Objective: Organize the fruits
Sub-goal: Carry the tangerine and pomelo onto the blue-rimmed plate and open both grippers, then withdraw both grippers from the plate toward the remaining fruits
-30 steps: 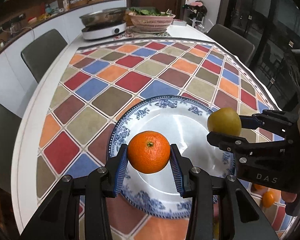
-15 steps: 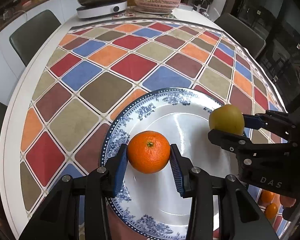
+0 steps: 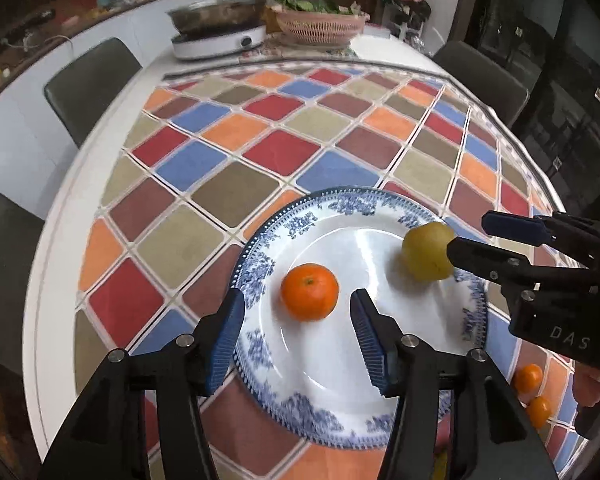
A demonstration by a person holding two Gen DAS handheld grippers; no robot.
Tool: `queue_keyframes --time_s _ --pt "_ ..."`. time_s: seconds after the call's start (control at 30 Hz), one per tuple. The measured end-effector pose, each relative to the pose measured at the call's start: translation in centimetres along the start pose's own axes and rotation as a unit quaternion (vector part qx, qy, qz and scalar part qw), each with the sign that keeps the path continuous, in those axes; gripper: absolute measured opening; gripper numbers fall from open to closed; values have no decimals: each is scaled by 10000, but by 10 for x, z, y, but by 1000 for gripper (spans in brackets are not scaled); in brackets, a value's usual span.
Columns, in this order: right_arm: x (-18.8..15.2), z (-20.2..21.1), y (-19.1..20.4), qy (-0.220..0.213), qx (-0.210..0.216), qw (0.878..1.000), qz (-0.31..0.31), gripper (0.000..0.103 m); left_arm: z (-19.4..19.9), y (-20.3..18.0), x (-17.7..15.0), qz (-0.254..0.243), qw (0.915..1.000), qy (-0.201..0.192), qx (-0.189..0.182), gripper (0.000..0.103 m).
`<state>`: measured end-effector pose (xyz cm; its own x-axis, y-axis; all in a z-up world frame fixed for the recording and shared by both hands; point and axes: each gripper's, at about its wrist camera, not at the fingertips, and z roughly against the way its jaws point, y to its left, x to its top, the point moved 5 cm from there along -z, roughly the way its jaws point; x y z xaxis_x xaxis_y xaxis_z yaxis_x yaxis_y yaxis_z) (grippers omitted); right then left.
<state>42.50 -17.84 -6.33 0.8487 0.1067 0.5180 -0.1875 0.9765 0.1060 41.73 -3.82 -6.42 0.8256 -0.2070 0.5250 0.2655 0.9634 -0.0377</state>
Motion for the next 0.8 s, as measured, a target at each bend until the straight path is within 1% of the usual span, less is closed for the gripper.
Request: queue_keyframes --time_s 0.2,0.33,0.4,0.43,0.47,0.5,0.57,0.7,0.8 --pt "-12 45 7 -446 -82 9989 144 51 49 -4 -14 254 9981 -554 84 62" --pt "-27 69 15 -619 -70 9978 240 51 81 -11 -29 259 9951 -893 340 65" --pt "-36 82 17 -700 -70 9972 268 52 94 -16 -37 225 9942 -985 379 70" --pt "-42 88 18 -737 -58 9969 273 55 101 -20 -42 185 9938 -1027 396 70" --pt "-47 94 18 -776 -41 9966 261 61 109 -24 -49 157 9931 -1089 406 70" --pt "-51 99 18 -812 -34 9964 243 62 114 -27 -52 153 9927 -1122 419 72" --pt "-63 110 18 -886 -30 9957 253 62 125 -33 -63 148 9916 -1207 450 77" --pt "-83 128 17 -991 -93 9947 253 62 143 -46 -85 149 9906 -1300 401 77" --pt "-98 140 16 -1029 -123 9943 268 62 153 -55 -99 201 9909 -1300 282 77"
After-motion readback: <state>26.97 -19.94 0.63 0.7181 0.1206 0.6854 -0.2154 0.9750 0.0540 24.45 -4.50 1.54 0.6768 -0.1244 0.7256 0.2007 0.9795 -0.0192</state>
